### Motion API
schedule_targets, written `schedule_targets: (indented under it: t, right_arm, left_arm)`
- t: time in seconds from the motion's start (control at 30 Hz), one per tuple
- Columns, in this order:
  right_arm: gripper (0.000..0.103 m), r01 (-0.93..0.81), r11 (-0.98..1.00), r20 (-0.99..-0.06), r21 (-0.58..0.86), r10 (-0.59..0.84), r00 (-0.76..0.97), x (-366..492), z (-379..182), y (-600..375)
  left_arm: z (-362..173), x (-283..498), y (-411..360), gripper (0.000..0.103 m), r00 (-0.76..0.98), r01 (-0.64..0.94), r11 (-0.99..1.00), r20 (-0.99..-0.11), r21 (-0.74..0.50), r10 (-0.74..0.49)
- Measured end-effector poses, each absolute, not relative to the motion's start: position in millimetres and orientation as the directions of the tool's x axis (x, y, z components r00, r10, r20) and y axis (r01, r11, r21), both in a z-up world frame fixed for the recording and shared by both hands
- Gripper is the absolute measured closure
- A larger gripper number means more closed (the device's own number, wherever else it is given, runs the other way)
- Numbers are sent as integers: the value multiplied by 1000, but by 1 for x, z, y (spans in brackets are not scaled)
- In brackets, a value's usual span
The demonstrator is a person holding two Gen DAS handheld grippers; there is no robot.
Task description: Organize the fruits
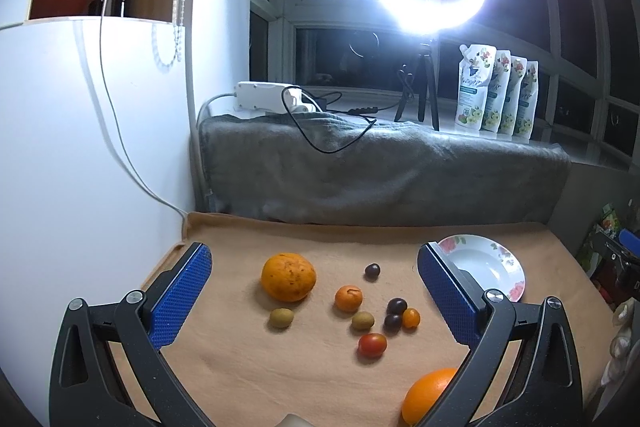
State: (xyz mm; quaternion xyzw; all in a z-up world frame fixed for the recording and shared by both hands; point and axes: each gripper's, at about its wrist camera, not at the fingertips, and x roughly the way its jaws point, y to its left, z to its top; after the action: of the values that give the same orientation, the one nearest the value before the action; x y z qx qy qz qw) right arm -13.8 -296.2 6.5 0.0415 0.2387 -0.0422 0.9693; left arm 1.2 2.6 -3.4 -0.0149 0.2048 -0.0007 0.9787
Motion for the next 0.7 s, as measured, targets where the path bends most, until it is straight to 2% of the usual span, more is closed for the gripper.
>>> schedule_targets:
  t: [0.7]
  right_arm:
    - [0, 65, 997, -469, 48, -35, 882, -13, 11, -285]
  left_arm:
    - [-8, 6, 3, 1, 912, 8, 999, -409, -32, -20]
